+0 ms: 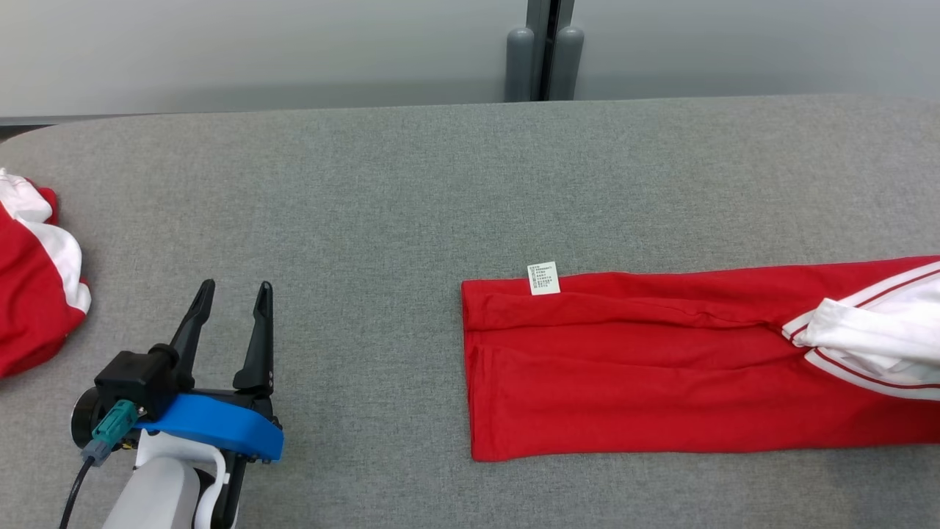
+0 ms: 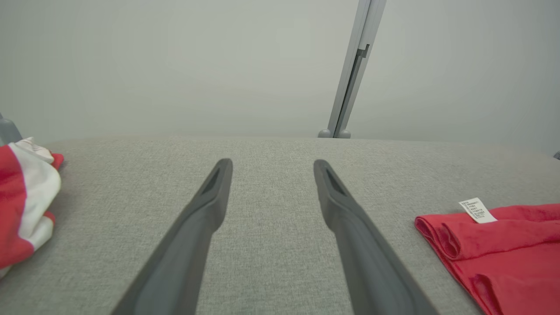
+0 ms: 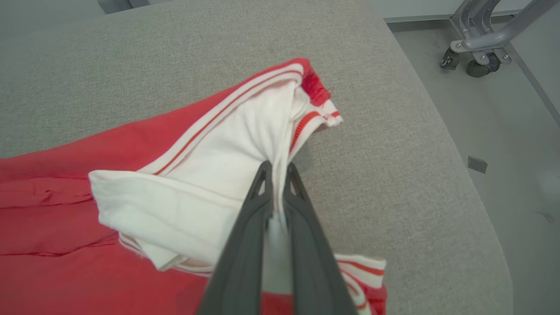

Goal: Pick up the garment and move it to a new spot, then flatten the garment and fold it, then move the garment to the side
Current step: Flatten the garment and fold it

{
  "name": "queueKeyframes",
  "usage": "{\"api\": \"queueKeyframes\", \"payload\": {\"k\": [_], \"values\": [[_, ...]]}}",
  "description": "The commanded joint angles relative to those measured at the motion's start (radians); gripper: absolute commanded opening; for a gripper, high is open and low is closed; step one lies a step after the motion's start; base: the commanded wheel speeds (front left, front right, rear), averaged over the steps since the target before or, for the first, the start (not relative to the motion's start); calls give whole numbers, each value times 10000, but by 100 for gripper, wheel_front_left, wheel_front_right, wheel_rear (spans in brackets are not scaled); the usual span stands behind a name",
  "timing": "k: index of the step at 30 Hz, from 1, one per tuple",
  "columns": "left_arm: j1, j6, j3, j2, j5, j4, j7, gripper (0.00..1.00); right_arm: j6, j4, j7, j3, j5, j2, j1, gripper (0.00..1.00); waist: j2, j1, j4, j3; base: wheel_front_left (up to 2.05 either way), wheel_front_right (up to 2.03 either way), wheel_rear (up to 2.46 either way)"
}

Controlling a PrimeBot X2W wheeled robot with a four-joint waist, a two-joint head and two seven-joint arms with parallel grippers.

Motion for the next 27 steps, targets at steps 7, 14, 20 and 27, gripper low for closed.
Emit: {"api": "queueKeyframes", "payload": {"k": [7,14,20,27], "values": [[-111,-47,20,17,104,30,-46,100,3,-1292,640,652,-58,642,387,0,0,-1,31,-331,0,0,0],[-31,78,142,29,44,70,-46,100,1,-2390,1040,2810,91,1195,423,0,0,-1,129,-500,0,0,0],[-82,92,169,-20,5,121,-46,100,3,-2053,1119,4869,357,1569,-309,0,0,-1,292,-466,0,0,0],[-301,-2,-9,-167,36,192,-46,100,3,-415,932,6369,709,2183,-1185,0,0,-1,751,-314,0,0,0]]}}
